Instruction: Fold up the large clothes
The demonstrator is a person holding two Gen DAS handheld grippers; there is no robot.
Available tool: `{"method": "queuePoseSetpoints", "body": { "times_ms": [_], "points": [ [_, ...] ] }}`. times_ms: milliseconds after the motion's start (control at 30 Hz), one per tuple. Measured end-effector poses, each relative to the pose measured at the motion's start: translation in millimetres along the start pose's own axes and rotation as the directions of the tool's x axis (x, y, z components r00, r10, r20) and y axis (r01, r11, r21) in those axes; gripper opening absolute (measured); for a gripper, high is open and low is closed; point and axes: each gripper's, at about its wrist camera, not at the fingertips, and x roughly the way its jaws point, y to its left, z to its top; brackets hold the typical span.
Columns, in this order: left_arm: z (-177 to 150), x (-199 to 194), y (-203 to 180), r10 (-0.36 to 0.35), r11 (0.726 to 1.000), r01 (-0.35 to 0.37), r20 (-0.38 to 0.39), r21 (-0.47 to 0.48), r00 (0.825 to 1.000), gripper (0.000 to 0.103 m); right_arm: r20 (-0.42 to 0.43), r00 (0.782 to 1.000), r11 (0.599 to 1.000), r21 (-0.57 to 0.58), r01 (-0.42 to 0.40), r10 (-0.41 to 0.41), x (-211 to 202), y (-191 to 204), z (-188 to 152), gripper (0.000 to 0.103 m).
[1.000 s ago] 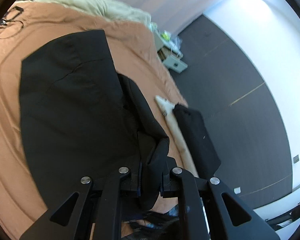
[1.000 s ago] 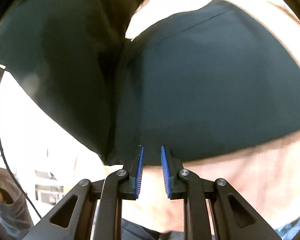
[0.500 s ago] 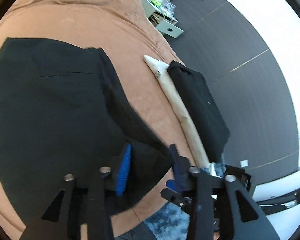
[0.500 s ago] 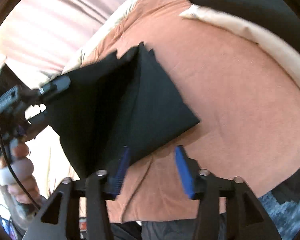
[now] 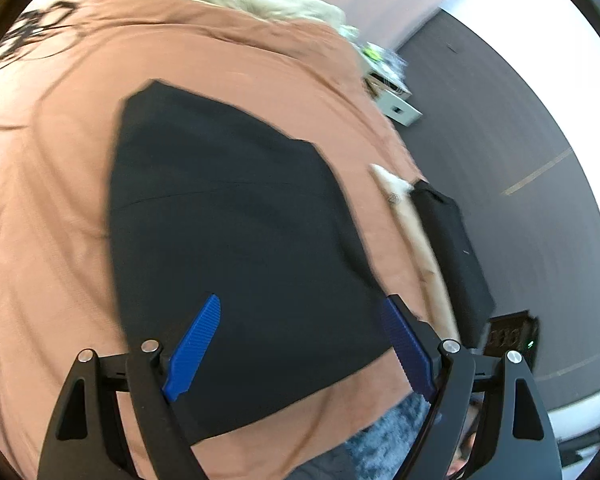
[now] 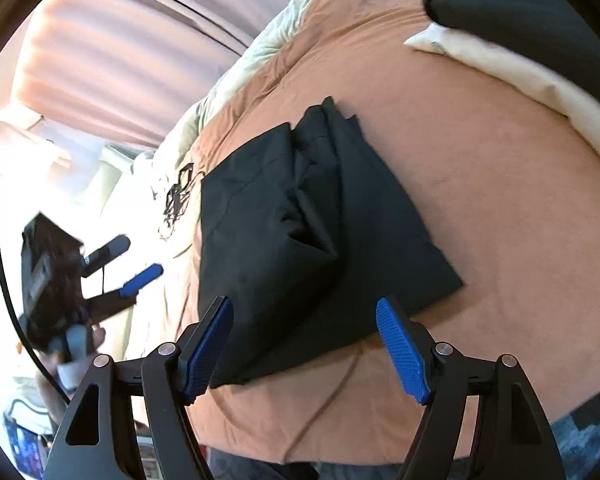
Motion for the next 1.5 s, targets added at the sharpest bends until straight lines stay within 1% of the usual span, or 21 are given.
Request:
{"method": "queuePoseSetpoints", "body": {
  "times_ms": [67, 133, 200, 267, 333, 367, 433, 500, 567, 633, 667, 733, 800, 900, 1000, 1133, 1233, 1300, 1367, 1433, 1500],
  "points": [
    [-6.2, -6.7, 19.9, 0.041, 0.999, -0.041, 0.016, -0.034, 0.999, 0.084, -0.018, 1.0, 1.0, -0.014, 0.013, -0.014, 14.1, 5.4, 5.9, 0.074],
    [-14.3, -11.9, 40.4, 0.058, 0.995, -0.056, 0.026, -0.077, 0.998, 0.084, -0.028, 0.999, 0.999, -0.023, 0.026, -0.027, 25.3, 9.3, 10.7, 0.074],
    [-25.8, -14.8, 61.7, 0.074, 0.99, -0.07, 0.028, -0.127, 0.997, 0.084, -0.036, 0.998, 0.998, -0.037, 0.055, -0.056, 33.0, 13.5, 12.7, 0.073],
    [-36.2, -12.0, 76.9, 0.092, 0.984, -0.087, 0.021, -0.158, 0.996, 0.084, -0.034, 0.993, 0.992, -0.057, 0.112, -0.114, 39.8, 16.6, 15.3, 0.067],
    [-47.0, -5.5, 87.7, 0.105, 0.978, -0.102, 0.008, -0.183, 0.994, 0.084, -0.045, 0.992, 0.992, -0.061, 0.115, -0.118, 46.5, 16.5, 18.0, 0.047],
    [-51.3, -2.7, 91.4, 0.106, 0.976, -0.104, 0.002, -0.189, 0.994, 0.084, -0.059, 0.989, 0.989, -0.066, 0.129, -0.133, 51.3, 15.9, 19.9, 0.044],
    [-60.3, 4.6, 96.0, 0.099, 0.975, -0.1, -0.016, -0.198, 0.995, 0.084, -0.055, 0.988, 0.986, -0.096, 0.137, -0.143, 52.3, 16.8, 20.2, 0.024],
    [-64.6, 13.6, 97.3, 0.093, 0.975, -0.099, -0.041, -0.198, 0.995, 0.084, -0.058, 0.989, 0.986, -0.105, 0.128, -0.134, 50.3, 16.0, 18.8, 0.018],
    [-67.7, 19.9, 96.9, 0.086, 0.976, -0.095, -0.049, -0.198, 0.995, 0.082, -0.052, 0.99, 0.986, -0.112, 0.123, -0.129, 47.3, 14.3, 17.7, 0.016],
    [-71.0, 27.1, 94.4, 0.077, 0.977, -0.087, -0.06, -0.193, 0.995, 0.072, -0.05, 0.991, 0.987, -0.112, 0.117, -0.123, 44.9, 11.5, 17.7, 0.015],
    [-72.9, 28.8, 92.7, 0.073, 0.978, -0.085, -0.067, -0.189, 0.995, 0.068, -0.048, 0.992, 0.987, -0.11, 0.115, -0.121, 43.5, 8.6, 18.1, 0.014],
    [-75.4, 33.3, 89.7, 0.056, 0.981, -0.069, -0.078, -0.179, 0.995, 0.055, -0.042, 0.992, 0.988, -0.097, 0.118, -0.123, 39.9, 0.6, 17.7, 0.013],
    [-74.1, 35.4, 83.9, 0.044, 0.985, -0.056, -0.073, -0.164, 0.996, 0.049, -0.041, 0.992, 0.99, -0.078, 0.114, -0.118, 37.2, -7.7, 17.2, 0.013],
    [-68.3, 36.1, 71.3, 0.059, 0.989, -0.067, -0.065, -0.13, 0.996, 0.047, -0.031, 0.992, 0.99, -0.08, 0.118, -0.121, 29.2, -13.6, 13.5, 0.012],
    [-66.6, 36.7, 65.4, 0.055, 0.991, -0.062, -0.061, -0.118, 0.997, 0.045, -0.023, 0.991, 0.988, -0.076, 0.132, -0.134, 22.2, -19.6, 13.4, 0.011],
    [-62.6, 41.6, 49.6, 0.051, 0.995, -0.056, -0.058, -0.083, 0.997, 0.045, -0.012, 0.989, 0.988, -0.048, 0.148, -0.149, 15.7, -33.0, 15.8, 0.011],
    [-60.3, 43.5, 42.0, 0.065, 0.996, -0.068, -0.056, -0.062, 0.996, 0.045, -0.019, 0.986, 0.986, -0.032, 0.163, -0.164, 16.8, -42.4, 15.6, 0.011],
    [-61.1, 44.3, 44.1, 0.076, 0.995, -0.08, -0.054, -0.062, 0.996, 0.045, -0.034, 0.985, 0.986, -0.028, 0.166, -0.167, 19.0, -47.1, 14.1, 0.012],
    [-60.3, 47.1, 42.4, 0.084, 0.994, -0.087, -0.052, -0.063, 0.995, 0.045, -0.045, 0.978, 0.978, -0.034, 0.204, -0.205, 17.7, -50.1, 14.1, 0.025],
    [-61.0, 48.6, 41.2, 0.097, 0.994, -0.1, -0.047, -0.054, 0.994, 0.045, -0.037, 0.973, 0.973, -0.045, 0.226, -0.227, 12.6, -49.5, 16.7, 0.046],
    [-62.0, 49.3, 41.6, 0.103, 0.993, -0.105, -0.043, -0.048, 0.994, 0.045, -0.036, 0.975, 0.975, -0.048, 0.217, -0.219, 7.4, -49.8, 20.1, 0.053]
  ]
}}
